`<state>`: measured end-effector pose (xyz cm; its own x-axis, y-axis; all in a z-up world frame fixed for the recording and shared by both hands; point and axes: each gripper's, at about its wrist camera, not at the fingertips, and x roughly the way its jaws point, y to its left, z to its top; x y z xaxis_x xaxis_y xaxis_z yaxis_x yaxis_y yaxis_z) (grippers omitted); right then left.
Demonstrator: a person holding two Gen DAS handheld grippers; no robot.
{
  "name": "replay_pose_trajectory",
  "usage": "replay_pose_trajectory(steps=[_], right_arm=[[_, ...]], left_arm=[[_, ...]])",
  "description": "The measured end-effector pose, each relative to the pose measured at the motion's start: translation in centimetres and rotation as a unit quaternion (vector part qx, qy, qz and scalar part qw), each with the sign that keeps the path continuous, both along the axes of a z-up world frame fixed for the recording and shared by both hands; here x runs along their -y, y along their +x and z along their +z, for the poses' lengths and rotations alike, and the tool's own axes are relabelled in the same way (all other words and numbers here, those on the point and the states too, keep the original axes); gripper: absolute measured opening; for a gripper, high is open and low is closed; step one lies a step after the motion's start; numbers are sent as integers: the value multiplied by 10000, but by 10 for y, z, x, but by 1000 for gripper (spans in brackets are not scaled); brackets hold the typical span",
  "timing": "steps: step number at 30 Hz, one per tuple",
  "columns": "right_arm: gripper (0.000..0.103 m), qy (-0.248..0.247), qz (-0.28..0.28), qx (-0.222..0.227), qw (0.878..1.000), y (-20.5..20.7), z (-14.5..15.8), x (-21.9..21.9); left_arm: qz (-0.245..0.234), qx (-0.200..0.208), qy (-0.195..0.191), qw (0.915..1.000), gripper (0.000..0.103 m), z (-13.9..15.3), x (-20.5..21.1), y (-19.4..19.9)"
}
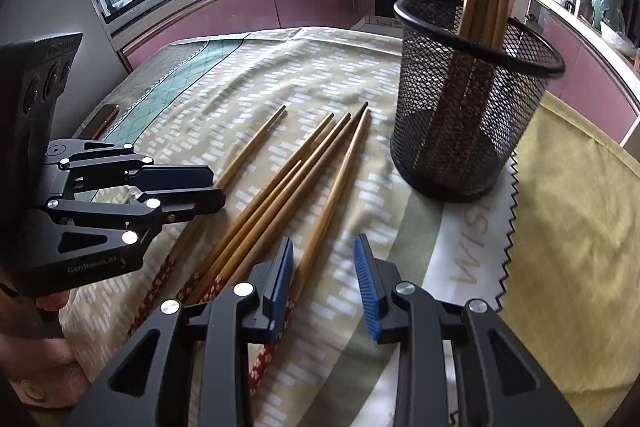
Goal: Organize utensils
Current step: 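Close the left gripper on a chopstick while the right gripper grasps another chopstick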
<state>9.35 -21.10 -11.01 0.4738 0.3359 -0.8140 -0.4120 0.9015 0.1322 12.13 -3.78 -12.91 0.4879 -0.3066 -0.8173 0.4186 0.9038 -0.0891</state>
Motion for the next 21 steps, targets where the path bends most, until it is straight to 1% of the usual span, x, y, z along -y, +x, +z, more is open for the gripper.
replay_pose_trajectory(steps=[4,5,7,8,9,15,17,21], right_arm=[[27,-80,1,36,10000,8,0,-5],[25,-71,-11,42,10000,10,0,-5],[18,-6,-71,45,10000,14,-1,-2],[16,36,-98,27,9999,15,-1,-1],[11,90,-142,7,9999,16,-1,2],[7,483,-296,-110,9983,17,0,16],[6,565,-342,-84,9978,15,2,20],[6,735,-262,-38,9969,11,10,23]], left_arm=[[10,22,34,10000,22,0,4,7],[19,29,30,10000,20,0,5,8],[57,45,52,10000,19,0,7,10],[105,77,100,9999,14,0,8,11],[131,95,109,9998,13,0,9,12],[347,78,-93,9993,8,2,5,11],[395,75,-183,9990,7,4,2,10],[325,154,-349,9987,7,12,2,2]])
